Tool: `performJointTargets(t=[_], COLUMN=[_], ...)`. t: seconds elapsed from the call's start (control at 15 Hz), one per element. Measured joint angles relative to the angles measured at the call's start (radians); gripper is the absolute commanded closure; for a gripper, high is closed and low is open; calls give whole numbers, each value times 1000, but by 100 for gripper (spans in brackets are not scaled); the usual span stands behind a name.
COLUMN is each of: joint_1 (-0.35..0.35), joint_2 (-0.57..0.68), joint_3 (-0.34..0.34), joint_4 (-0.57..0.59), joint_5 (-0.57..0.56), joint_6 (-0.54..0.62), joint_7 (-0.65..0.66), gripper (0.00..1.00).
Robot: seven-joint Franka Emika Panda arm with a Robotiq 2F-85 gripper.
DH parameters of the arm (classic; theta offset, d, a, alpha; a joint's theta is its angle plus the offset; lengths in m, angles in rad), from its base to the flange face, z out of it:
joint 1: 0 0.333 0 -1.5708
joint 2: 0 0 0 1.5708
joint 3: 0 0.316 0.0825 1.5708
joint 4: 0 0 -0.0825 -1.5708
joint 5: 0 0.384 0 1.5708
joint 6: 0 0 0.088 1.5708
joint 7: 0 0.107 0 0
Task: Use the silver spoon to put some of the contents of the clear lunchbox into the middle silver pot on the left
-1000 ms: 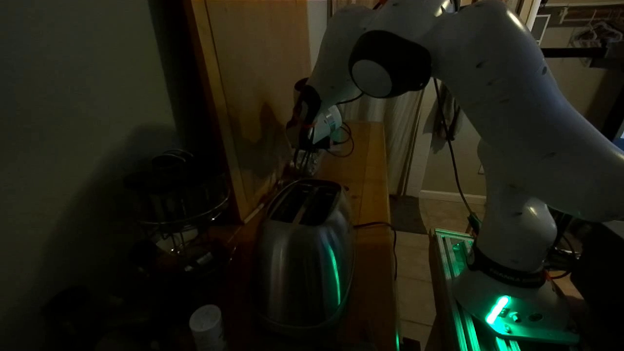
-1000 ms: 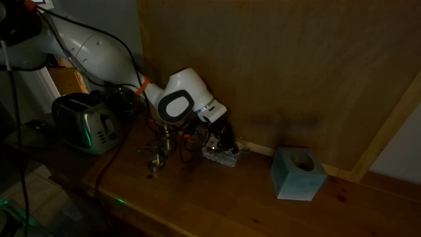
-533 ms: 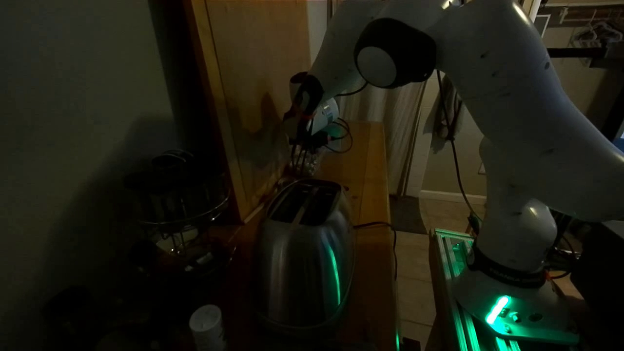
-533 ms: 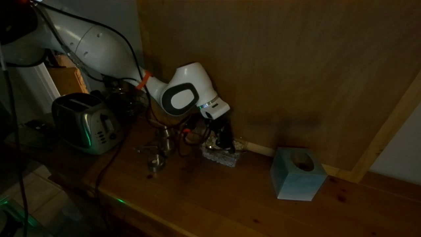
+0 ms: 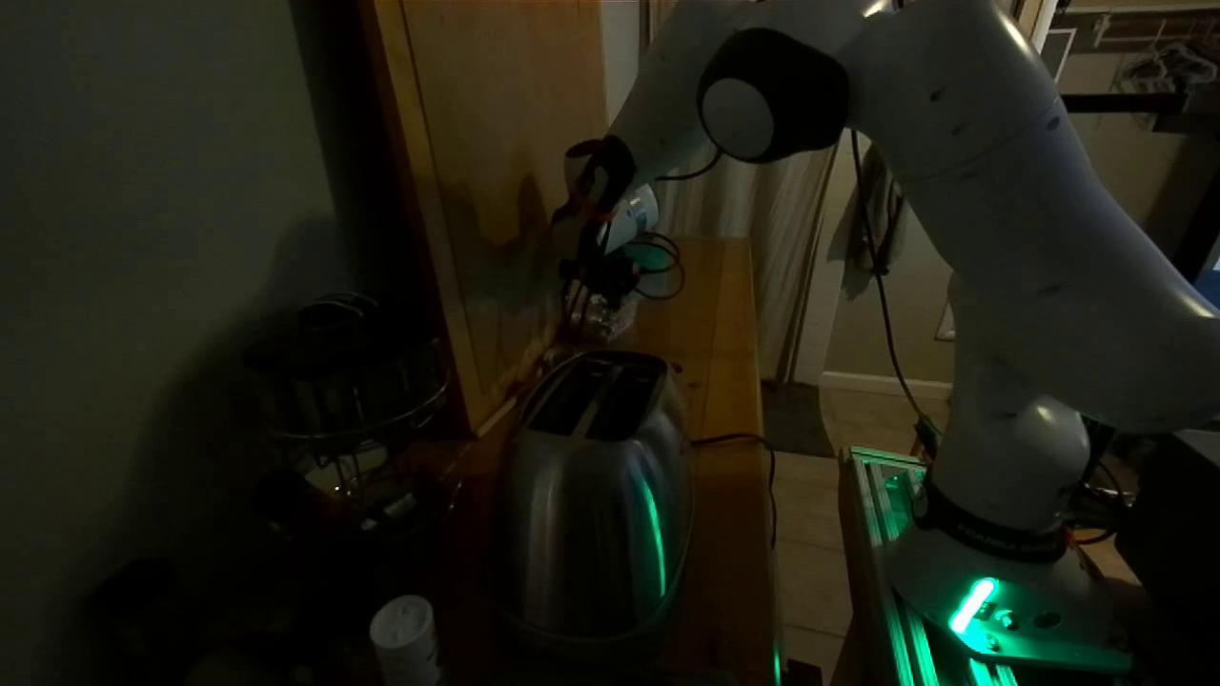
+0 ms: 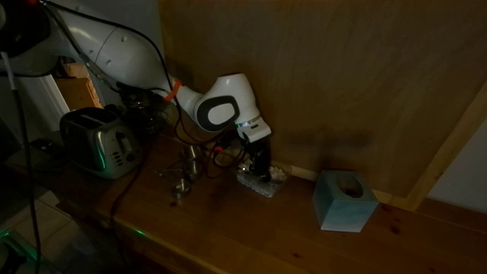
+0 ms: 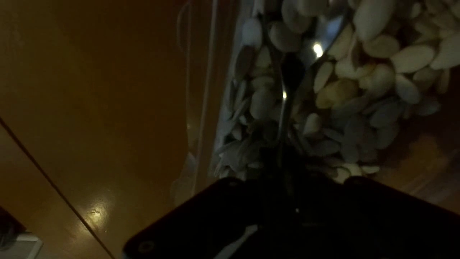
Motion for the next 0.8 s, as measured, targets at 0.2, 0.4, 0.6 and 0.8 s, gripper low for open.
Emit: performJointTargets(t=[0.2,0.4,0.6,0.8], joint_1=[-54,-96,-132,-162], joint_2=[-11,-22,-40,-55], joint_3=[44,83,120,151], joint_4=[32,45,48,48], joint_5=[-18,-38,-54,-55], joint_6=[-34,-38,-38,-32], joint_7=[40,69,78,99], gripper=[98,98,98,98])
